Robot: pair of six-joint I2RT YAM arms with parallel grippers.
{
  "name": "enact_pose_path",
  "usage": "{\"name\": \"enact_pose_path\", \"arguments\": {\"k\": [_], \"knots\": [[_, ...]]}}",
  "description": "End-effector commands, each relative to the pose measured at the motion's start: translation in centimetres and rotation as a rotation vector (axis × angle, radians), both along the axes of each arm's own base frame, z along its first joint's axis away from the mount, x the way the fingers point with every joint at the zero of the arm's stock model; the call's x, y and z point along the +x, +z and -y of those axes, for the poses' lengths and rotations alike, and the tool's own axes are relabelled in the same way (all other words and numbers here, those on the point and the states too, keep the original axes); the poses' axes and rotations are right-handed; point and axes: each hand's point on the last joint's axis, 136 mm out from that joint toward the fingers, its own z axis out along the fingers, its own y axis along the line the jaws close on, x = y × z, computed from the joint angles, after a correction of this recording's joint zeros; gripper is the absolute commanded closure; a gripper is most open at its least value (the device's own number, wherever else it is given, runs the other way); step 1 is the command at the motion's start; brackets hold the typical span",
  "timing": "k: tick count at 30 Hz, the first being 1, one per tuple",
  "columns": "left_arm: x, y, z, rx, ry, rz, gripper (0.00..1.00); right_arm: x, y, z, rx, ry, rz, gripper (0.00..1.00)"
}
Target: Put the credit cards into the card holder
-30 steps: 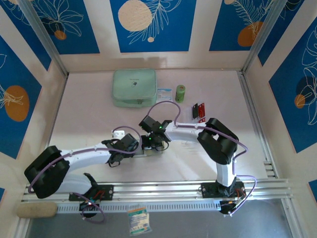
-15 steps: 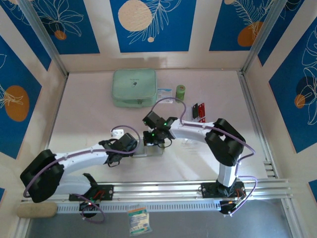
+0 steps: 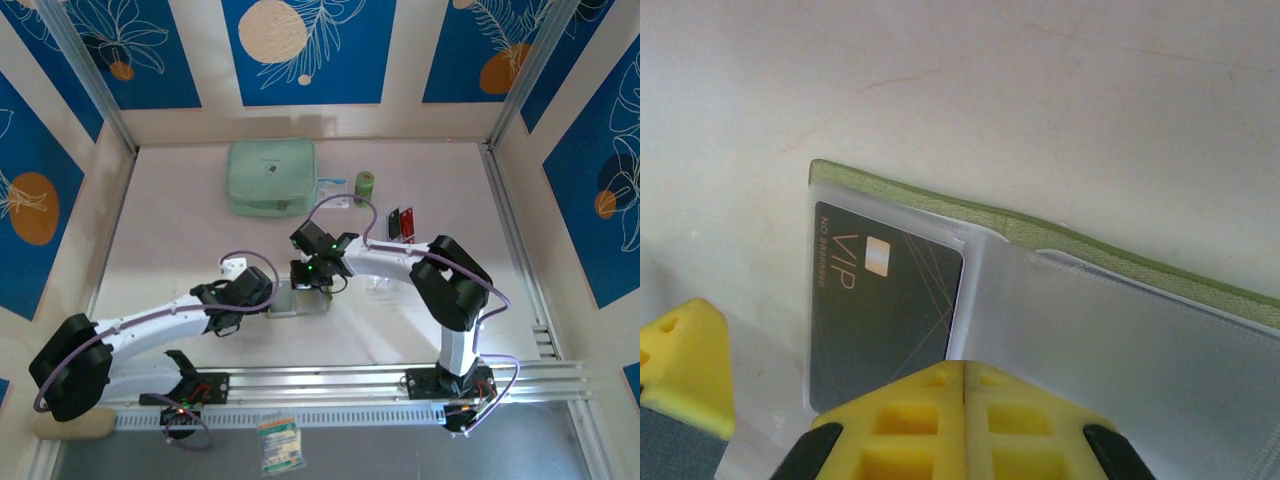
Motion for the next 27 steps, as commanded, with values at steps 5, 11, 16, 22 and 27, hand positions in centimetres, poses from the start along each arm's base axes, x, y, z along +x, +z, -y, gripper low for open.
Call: {"name": "enact_pose_path", "arguments": {"k": [5, 11, 16, 22, 27], "knots": [[1.0, 2.0, 1.1, -0.091, -0.038, 0.072, 0.01, -0.4, 4.2, 2.4, -0.001, -0.010, 0.105, 0.97], [1.5, 2.5, 1.7, -0.124, -0.056, 0.081, 0.00, -0.3, 4.0, 6.1, -0.033, -0.078, 0.123, 0.92], [2.4, 2.5, 3.7, -0.222, -0.108, 0.069, 0.00, -0.7, 3.8, 8.2, -0.048, -0.107, 0.148, 0.69], [3.0, 1.8, 6.1, -0.315, -0.167, 0.020, 0.00, -0.8, 1.9, 9.5, -0.097, -0.131, 0.142, 0.47], [3.2, 0.9, 7.3, -0.352, -0.198, -0.015, 0.00, -0.7, 0.3, 9.0, -0.099, -0.129, 0.117, 0.46]]}}
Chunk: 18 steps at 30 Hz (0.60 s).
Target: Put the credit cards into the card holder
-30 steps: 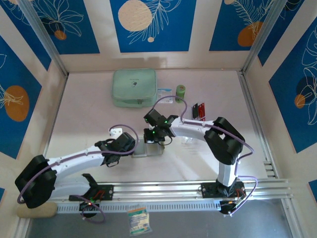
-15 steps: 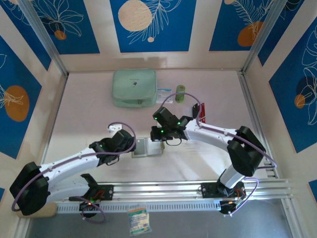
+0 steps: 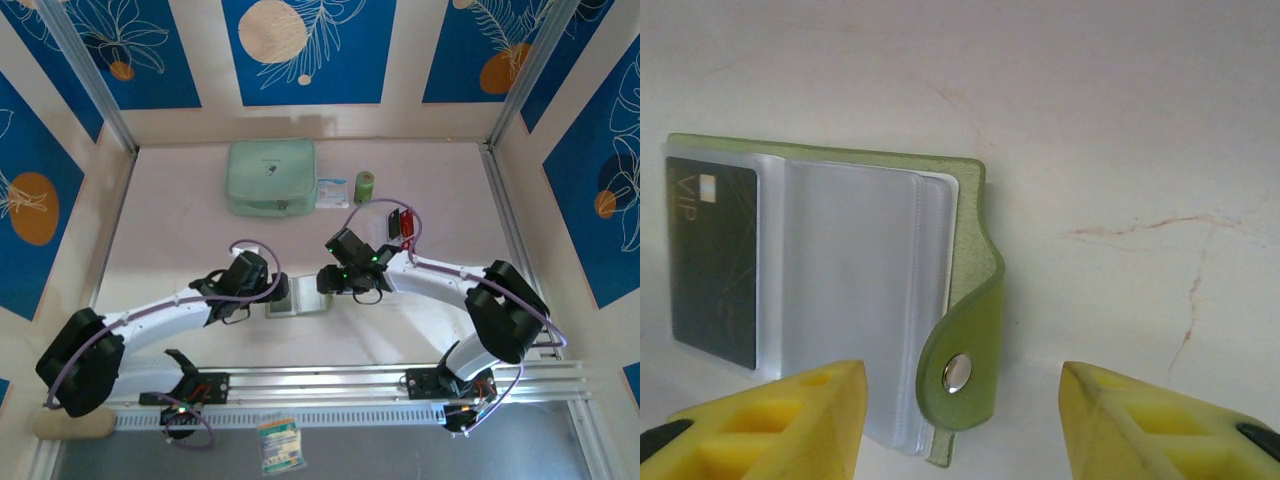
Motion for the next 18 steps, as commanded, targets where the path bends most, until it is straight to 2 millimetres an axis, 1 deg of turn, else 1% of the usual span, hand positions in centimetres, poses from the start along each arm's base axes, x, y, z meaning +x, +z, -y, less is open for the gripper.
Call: {"name": "enact_pose_path", "arguments": {"k": [1, 4, 7, 11, 18], "knots": [[0.7, 0.5, 1.8, -0.072, -0.051, 0.003, 0.00, 0.3, -1.2, -0.2, -0.003, -0.012, -0.012, 0.46], [0.7, 0.0, 2.2, -0.088, -0.054, -0.010, 0.00, 0.2, -1.6, -0.5, -0.005, -0.006, -0.025, 0.46], [0.8, -0.2, 2.5, -0.108, -0.060, -0.010, 0.00, 0.2, -1.6, -0.7, 0.007, -0.005, -0.021, 0.47], [0.9, -0.3, 2.6, -0.110, -0.057, -0.010, 0.00, 0.4, -1.8, -0.7, 0.010, -0.008, -0.031, 0.47], [1.0, -0.6, 2.5, -0.112, -0.052, -0.011, 0.00, 0.4, -1.4, -0.6, 0.022, -0.010, -0.026, 0.49]]}}
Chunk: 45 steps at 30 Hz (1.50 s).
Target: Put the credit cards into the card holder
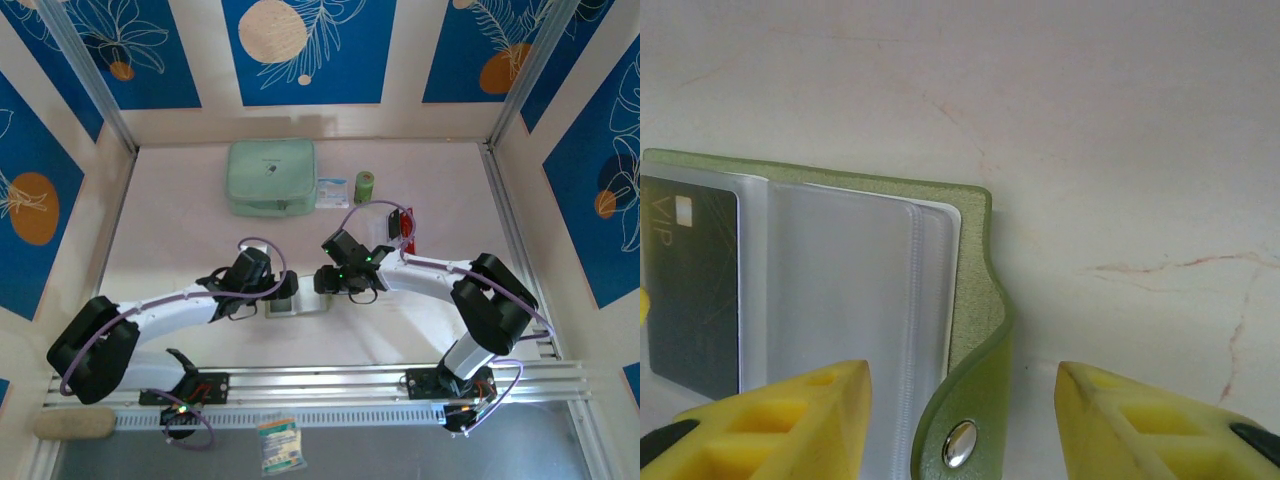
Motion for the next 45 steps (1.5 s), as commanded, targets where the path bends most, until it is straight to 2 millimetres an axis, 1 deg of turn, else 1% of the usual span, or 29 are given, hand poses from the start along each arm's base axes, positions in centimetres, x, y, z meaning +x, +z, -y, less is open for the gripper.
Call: {"name": "enact_pose_path", "arguments": {"k": [1, 9, 11, 18, 21, 23, 24, 25, 28, 32, 36, 40, 45], "knots": [[0.2, -0.4, 0.1, -0.016, 0.003, -0.006, 0.00, -0.3, -0.2, 0.2, 0.014, -0.007, -0.027, 0.49], [0.4, -0.6, 0.4, -0.021, -0.004, -0.008, 0.00, -0.7, -1.2, 0.4, 0.013, -0.017, -0.056, 0.50], [0.5, -0.5, 0.4, -0.022, 0.000, -0.004, 0.00, -0.9, -0.9, 0.5, 0.020, -0.019, -0.051, 0.49], [0.5, -0.5, 0.1, -0.019, 0.008, 0.001, 0.00, -1.9, 1.6, 0.8, 0.057, -0.022, -0.007, 0.52], [0.6, -0.6, 0.0, -0.014, 0.015, 0.002, 0.00, -2.4, 2.5, 0.8, 0.077, -0.022, 0.011, 0.60], [0.6, -0.7, -0.2, -0.008, 0.021, 0.002, 0.00, -2.7, 3.1, 0.6, 0.094, -0.018, 0.021, 0.69], [0.6, -0.7, -0.2, -0.008, 0.022, 0.002, 0.00, -2.8, 3.3, 0.3, 0.107, -0.015, 0.023, 0.75], [0.6, -0.7, -0.3, -0.006, 0.026, 0.002, 0.00, -2.9, 3.4, 0.0, 0.119, -0.010, 0.023, 0.79], [0.6, -0.8, -0.4, -0.005, 0.033, 0.002, 0.00, -2.9, 3.6, -1.3, 0.142, 0.006, 0.018, 0.85], [0.6, -0.8, -0.5, -0.007, 0.040, 0.001, 0.00, -2.6, 3.0, -2.9, 0.134, 0.034, 0.010, 0.91], [0.7, -0.9, -0.6, -0.005, 0.043, 0.002, 0.00, -2.1, 1.6, -3.4, 0.112, 0.040, -0.007, 0.93], [0.7, -1.0, -0.6, -0.005, 0.044, -0.001, 0.00, -2.0, -0.1, -3.0, 0.082, 0.033, -0.035, 0.95], [0.8, -1.0, -0.5, -0.009, 0.038, -0.002, 0.00, -2.5, -2.4, -1.7, 0.050, 0.013, -0.079, 0.96]]}}
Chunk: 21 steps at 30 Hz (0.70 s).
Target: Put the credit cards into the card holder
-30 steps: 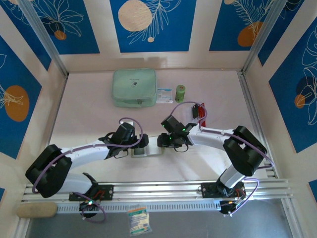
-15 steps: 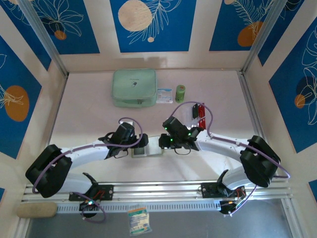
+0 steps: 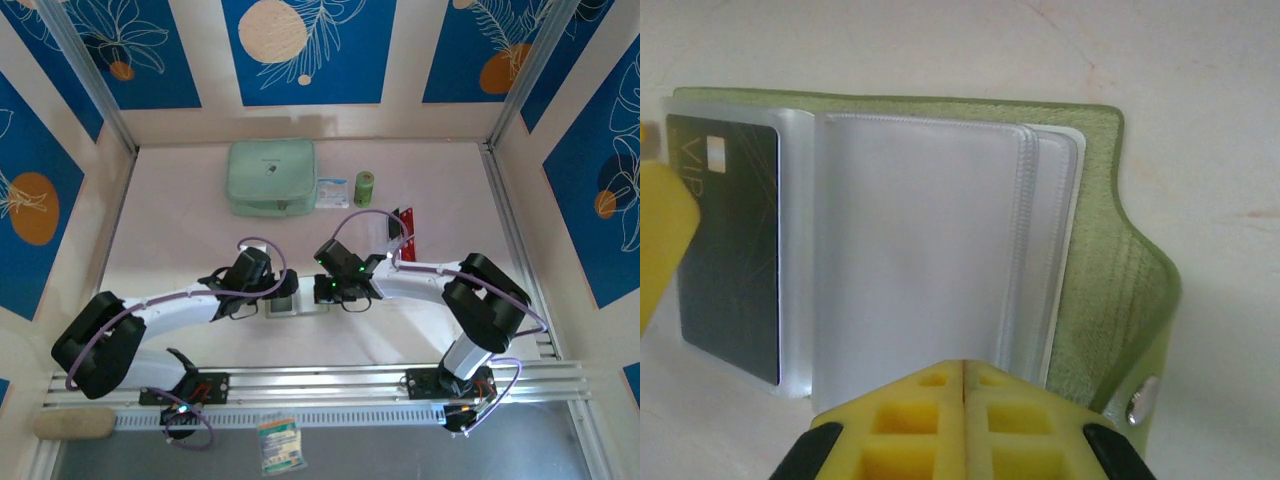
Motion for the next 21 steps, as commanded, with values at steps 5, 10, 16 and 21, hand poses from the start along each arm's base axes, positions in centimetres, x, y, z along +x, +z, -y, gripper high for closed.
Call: {"name": "enact_pose_path", "arguments": {"k": [5, 10, 16, 21], "knots": [[0.4, -0.5, 0.0, -0.009, 0.003, -0.002, 0.00, -0.9, -2.4, 1.4, -0.024, -0.020, -0.055, 0.96], [0.6, -0.8, 0.2, -0.003, 0.000, -0.009, 0.00, -1.0, -2.5, 1.5, -0.024, -0.022, -0.057, 0.96], [0.8, -1.0, 0.9, -0.014, -0.019, -0.020, 0.00, -1.0, -2.5, 1.5, -0.023, -0.024, -0.059, 0.97], [1.0, -0.7, 2.1, -0.047, -0.057, -0.028, 0.00, -1.0, -2.5, 1.3, -0.017, -0.024, -0.062, 0.97]]}}
